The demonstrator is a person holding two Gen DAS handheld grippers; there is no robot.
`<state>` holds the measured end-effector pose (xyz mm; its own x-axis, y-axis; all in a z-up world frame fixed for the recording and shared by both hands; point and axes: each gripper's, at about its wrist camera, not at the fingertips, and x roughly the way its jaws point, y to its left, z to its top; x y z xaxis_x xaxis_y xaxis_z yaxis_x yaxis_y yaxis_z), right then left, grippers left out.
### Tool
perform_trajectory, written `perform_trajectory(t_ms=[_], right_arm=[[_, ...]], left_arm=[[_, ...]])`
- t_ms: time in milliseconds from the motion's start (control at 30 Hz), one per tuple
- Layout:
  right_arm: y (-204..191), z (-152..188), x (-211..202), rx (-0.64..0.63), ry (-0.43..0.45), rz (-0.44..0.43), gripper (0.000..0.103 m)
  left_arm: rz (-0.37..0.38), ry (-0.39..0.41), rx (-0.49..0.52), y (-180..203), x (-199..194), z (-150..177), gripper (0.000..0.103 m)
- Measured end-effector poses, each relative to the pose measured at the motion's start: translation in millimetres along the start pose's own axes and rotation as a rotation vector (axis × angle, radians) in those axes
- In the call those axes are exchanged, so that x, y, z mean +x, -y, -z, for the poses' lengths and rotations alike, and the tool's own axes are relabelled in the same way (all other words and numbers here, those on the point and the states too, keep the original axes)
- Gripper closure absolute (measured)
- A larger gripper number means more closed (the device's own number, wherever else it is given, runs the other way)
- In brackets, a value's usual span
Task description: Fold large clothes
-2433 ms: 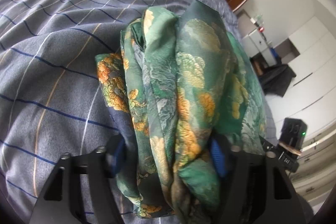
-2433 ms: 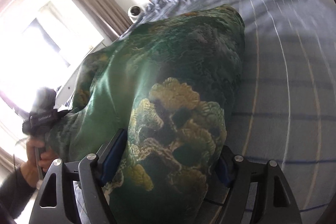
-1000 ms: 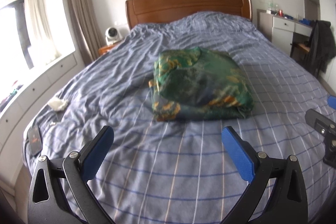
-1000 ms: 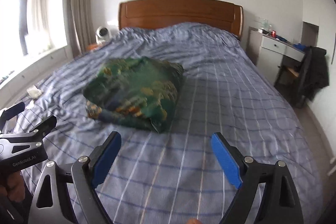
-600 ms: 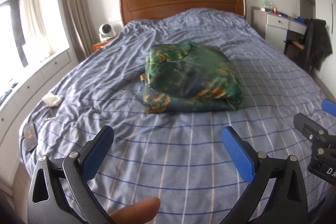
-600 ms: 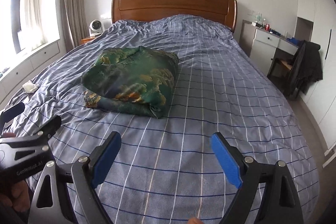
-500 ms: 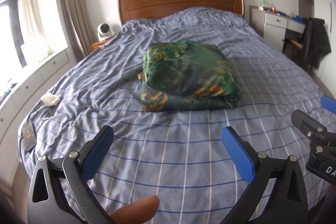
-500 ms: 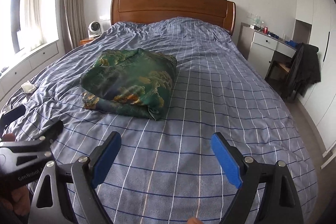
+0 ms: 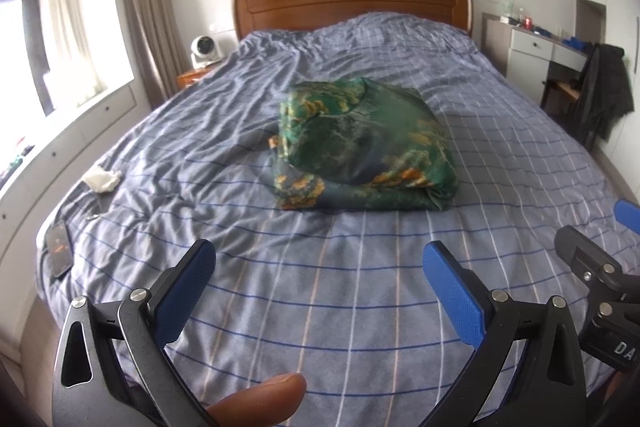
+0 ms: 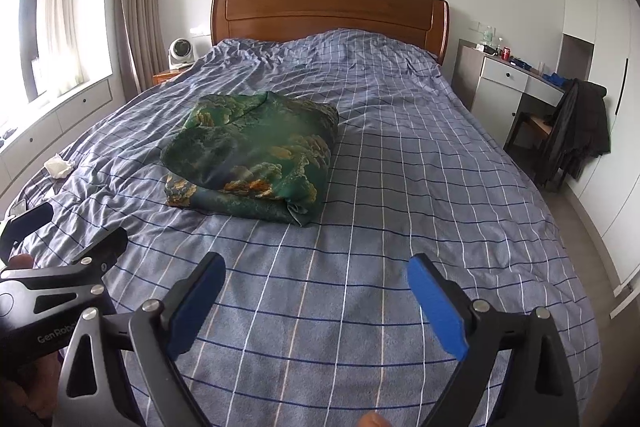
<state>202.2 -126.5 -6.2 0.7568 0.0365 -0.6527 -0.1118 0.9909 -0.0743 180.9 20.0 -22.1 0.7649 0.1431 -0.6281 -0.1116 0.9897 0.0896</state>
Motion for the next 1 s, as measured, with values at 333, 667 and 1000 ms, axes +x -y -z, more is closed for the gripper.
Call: perform_trajectory(t_ms=[333,667,1000], right_arm=[[-6.8,-8.3,-20.1,-0.027,0.005,-0.008,0.004],[-11.2,-12.5,-35.3,-0.042,0.027,-0.02,0.0],[-10.8,-12.8,-35.2,-0.043,0.021,-0.006,0.0]], left_arm=[[0.021,-0.027,0.0,-2.8,-10.9,-4.8,0.0],[0.019,-0.02,-0.015,-5.9,-19.9,-8.0,0.0],[0.015,-0.012,-0.021,-4.5,-22.8,-8.2,0.0]])
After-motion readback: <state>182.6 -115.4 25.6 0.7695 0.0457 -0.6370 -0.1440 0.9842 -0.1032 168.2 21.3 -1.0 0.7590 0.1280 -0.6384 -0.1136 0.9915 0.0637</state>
